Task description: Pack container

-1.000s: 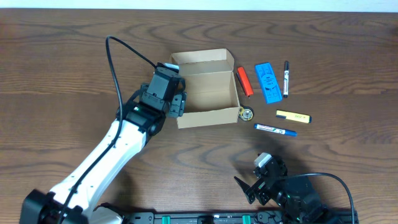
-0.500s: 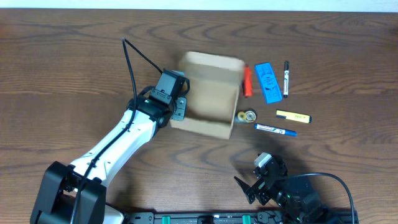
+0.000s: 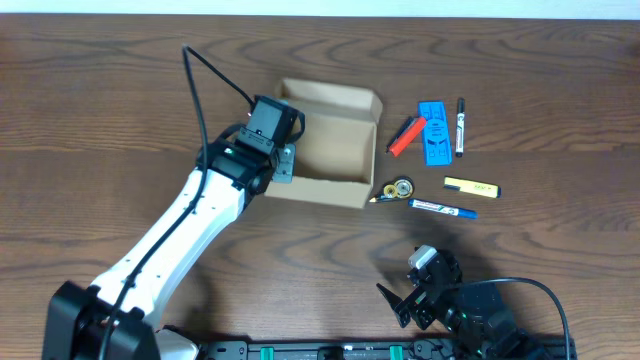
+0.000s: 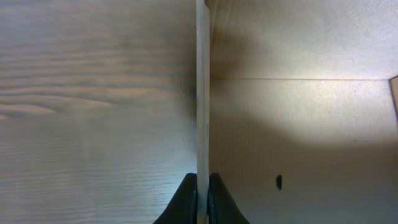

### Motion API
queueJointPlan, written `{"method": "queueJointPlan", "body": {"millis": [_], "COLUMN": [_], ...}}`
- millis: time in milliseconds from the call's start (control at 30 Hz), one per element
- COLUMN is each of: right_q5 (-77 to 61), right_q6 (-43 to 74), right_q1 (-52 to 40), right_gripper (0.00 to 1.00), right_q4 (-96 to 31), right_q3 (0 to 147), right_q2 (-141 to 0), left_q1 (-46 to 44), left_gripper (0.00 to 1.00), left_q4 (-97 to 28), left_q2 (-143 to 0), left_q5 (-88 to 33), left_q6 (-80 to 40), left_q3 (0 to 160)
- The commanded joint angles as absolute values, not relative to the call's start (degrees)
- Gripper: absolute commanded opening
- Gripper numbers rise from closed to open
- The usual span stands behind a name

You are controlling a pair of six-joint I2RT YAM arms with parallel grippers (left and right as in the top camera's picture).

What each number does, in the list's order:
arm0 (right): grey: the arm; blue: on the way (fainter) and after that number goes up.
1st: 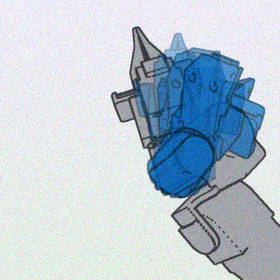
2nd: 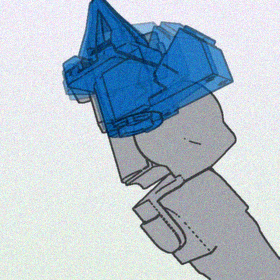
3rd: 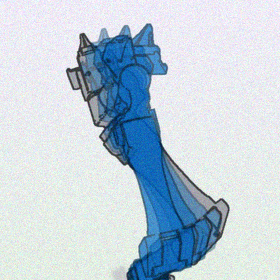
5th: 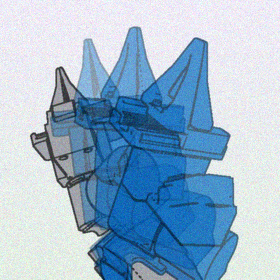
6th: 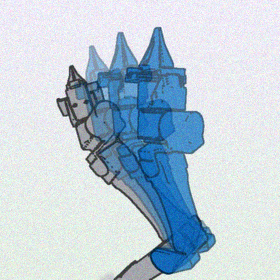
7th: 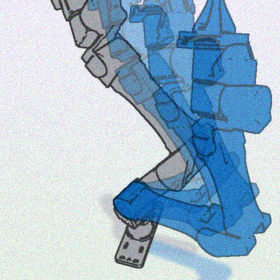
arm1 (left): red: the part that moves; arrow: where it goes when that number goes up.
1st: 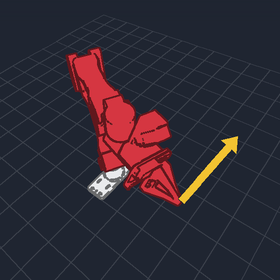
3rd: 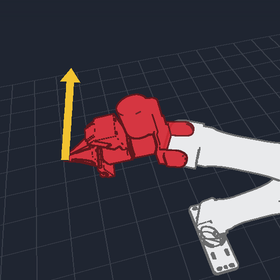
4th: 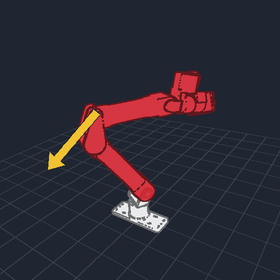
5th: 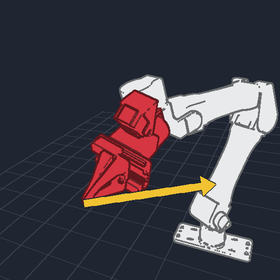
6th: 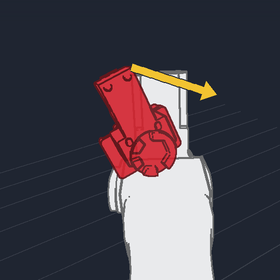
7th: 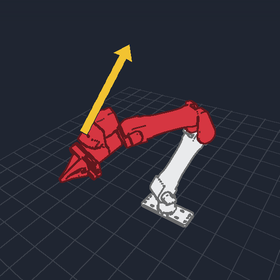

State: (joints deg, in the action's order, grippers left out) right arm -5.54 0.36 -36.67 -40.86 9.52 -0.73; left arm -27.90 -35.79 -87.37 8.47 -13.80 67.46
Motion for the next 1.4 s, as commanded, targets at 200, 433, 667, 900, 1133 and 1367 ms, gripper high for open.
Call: {"method": "queueJointPlan", "body": {"millis": [200,433,667,900,1133,1367], "right_q5": [-5.3,-5.3,-5.3,-5.3,-5.3,-5.3], "right_q6": [-0.5,-0.5,-0.5,-0.5,-0.5,-0.5], "right_q1": [-37.6,-37.6,-37.6,-37.6,-37.6,-37.6], "right_gripper": [0.99,0.99,0.99,0.99,0.99,0.99], "right_q4": [-40.9,-40.9,-40.9,-40.9,-40.9,-40.9], "right_q3": [9.3,9.3,9.3,9.3,9.3,9.3], "right_q2": [-0.3,-0.3,-0.3,-0.3,-0.3,-0.3], "left_q1": [-27.6,-26.9,-26.9,-27.0,-27.0,-27.0], "left_gripper": [0.06,0.06,0.06,0.06,0.05,0.06], "left_q4": [-37.4,-34.0,-30.8,-30.2,-30.2,-30.0], "left_q2": [-86.6,-87.1,-87.1,-87.1,-87.3,-87.3], "left_q5": [17.6,16.6,12.8,10.5,10.7,10.6], "left_q6": [-21.5,-21.5,-24.4,-27.6,-27.0,-23.7], "left_q3": [68.1,63.4,59.4,59.3,59.3,59.3]}}
